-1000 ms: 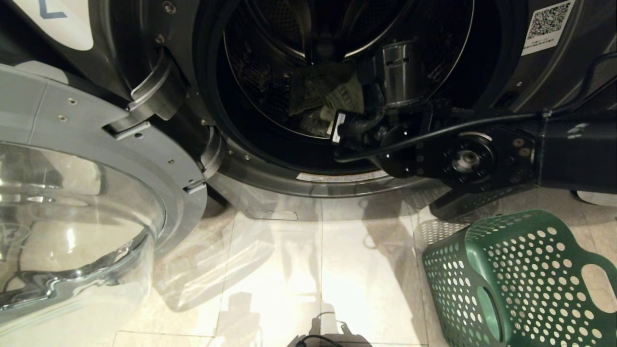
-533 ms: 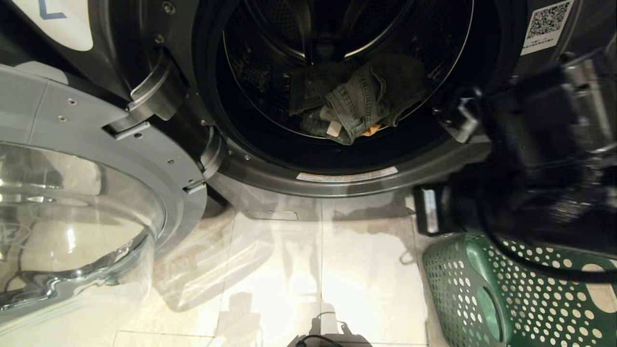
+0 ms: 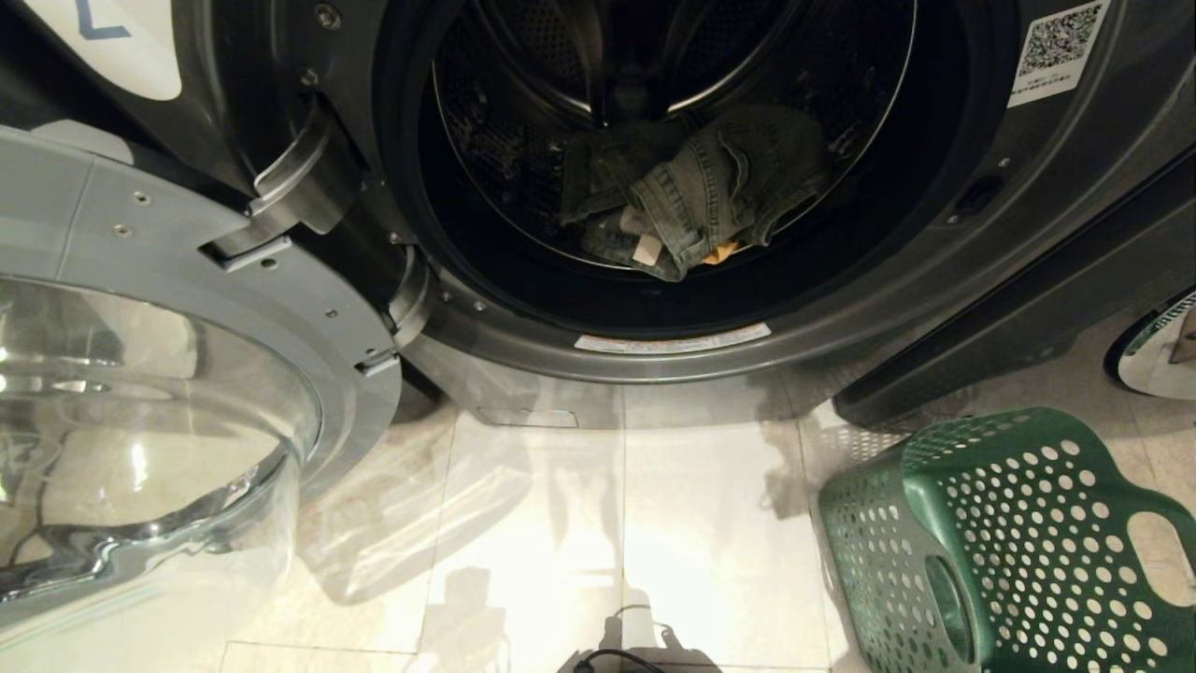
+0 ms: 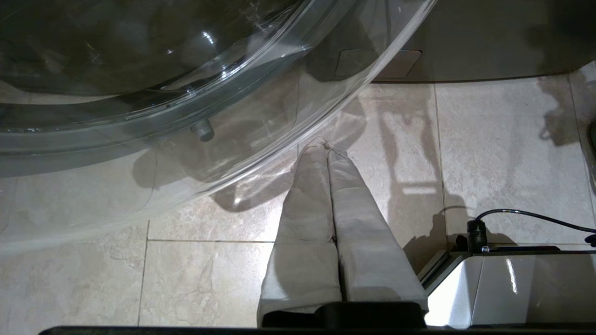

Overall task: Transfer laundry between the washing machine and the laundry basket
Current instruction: Close the washing machine door with the left hand

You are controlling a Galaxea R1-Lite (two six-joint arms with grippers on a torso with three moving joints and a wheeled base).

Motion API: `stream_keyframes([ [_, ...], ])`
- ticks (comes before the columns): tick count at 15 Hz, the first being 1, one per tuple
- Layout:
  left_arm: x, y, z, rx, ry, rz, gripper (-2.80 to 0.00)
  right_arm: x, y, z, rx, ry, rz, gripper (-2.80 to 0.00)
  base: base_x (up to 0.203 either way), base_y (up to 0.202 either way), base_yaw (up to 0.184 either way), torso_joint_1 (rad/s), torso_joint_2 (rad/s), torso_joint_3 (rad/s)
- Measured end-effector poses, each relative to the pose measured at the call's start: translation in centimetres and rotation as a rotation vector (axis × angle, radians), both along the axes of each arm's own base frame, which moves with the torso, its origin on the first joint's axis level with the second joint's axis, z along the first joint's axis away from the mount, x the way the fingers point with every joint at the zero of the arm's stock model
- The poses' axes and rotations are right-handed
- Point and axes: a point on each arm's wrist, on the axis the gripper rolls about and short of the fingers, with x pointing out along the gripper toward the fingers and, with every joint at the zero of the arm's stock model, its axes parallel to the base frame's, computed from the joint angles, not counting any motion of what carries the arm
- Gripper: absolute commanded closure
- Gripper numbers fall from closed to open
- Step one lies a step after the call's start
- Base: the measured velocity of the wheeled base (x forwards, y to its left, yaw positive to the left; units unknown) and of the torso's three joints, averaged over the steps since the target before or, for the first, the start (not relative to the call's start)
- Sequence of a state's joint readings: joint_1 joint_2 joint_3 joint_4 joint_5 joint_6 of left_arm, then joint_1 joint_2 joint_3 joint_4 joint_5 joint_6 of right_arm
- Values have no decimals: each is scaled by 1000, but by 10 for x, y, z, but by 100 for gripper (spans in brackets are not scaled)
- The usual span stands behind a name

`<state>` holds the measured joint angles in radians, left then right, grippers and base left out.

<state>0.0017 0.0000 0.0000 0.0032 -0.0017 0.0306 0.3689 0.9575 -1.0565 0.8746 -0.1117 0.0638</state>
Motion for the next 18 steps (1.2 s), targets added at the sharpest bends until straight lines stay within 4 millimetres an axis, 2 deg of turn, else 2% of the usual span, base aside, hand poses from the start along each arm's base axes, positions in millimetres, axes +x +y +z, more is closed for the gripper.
stream_keyframes([
  [4,0,0,0,0,0,0,0,-61,-23,-18,8,-141,-103,0,0,0,0,0,0,0],
  [7,0,0,0,0,0,-1,0,-88,-26,-58,8,-200,-149,0,0,0,0,0,0,0],
  [9,0,0,0,0,0,0,0,-85,-26,-93,5,-244,-165,0,0,0,0,0,0,0],
  [13,0,0,0,0,0,-1,0,-62,-24,-165,-7,-420,-171,0,0,0,0,0,0,0],
  [16,0,0,0,0,0,-1,0,-60,-24,-171,62,-605,-217,0,0,0,0,0,0,0],
  [18,0,0,0,0,0,-1,0,-61,-23,-178,125,-545,-190,0,0,0,0,0,0,0],
])
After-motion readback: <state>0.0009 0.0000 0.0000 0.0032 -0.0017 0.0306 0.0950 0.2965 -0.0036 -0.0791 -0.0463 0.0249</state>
